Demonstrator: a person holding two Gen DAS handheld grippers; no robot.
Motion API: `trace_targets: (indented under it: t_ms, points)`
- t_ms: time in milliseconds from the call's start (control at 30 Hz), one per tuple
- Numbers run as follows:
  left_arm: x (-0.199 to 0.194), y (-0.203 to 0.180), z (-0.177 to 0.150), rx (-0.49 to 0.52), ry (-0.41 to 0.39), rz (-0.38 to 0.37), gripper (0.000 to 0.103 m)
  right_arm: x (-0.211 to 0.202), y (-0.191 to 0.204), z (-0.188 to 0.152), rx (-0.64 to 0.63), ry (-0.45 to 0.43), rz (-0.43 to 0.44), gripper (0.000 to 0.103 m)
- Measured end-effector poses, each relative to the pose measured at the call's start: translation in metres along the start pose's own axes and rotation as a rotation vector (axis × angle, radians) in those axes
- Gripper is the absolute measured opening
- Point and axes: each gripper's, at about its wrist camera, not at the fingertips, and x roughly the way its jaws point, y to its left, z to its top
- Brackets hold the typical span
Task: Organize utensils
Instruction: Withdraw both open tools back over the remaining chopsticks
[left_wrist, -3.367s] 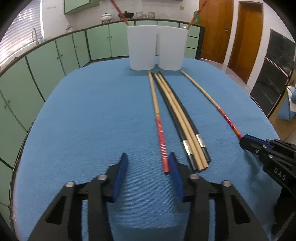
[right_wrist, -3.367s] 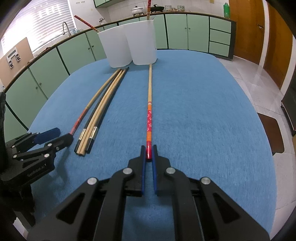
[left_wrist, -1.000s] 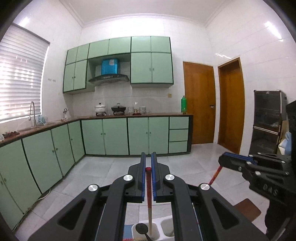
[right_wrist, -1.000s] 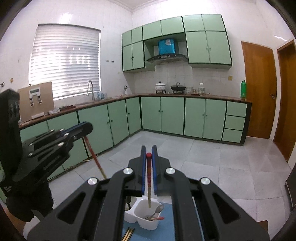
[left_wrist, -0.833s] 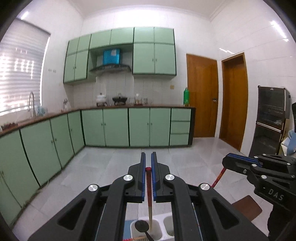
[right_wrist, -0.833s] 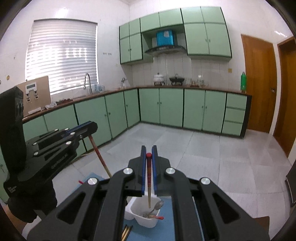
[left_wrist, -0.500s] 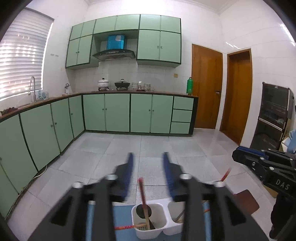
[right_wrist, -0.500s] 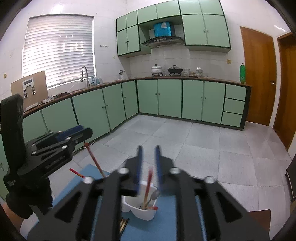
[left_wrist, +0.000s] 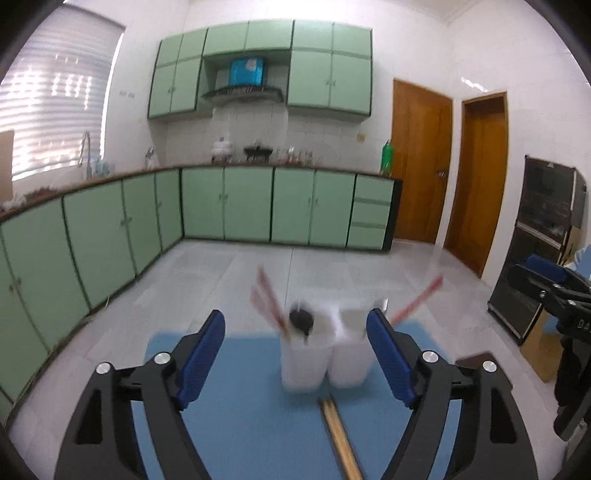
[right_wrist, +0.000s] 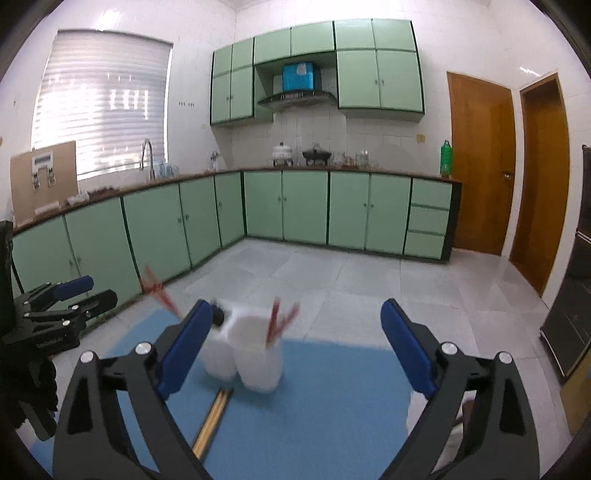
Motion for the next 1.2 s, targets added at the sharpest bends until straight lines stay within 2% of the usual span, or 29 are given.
trace_targets:
  t_ms: [267, 467, 700, 767, 1200]
  points:
    - [0.003, 0.016, -0.113, -0.026, 0.235, 0.087, 0.081, -0.007, 0.027, -0.105, 0.083, 0.195, 0.011, 0.091]
    - [0.011, 0.026, -0.166, -0.029, 0.359, 0.123, 0.081, -0.002, 0.06, -0.165, 0.099, 0.326, 0.032, 0.091]
    - [0.014, 0.021, -0.195, -0.003, 0.425, 0.137, 0.081, 0.008, 0.088, -0.193, 0.088, 0.412, 0.046, 0.09]
    - [0.013, 0.022, -0.199, -0.009, 0.435, 0.137, 0.081, 0.012, 0.093, -0.2, 0.075, 0.437, 0.047, 0.08]
    - [0.011, 0.033, -0.198, -0.029, 0.461, 0.152, 0.083, 0.025, 0.113, -0.208, 0.033, 0.504, 0.077, 0.062]
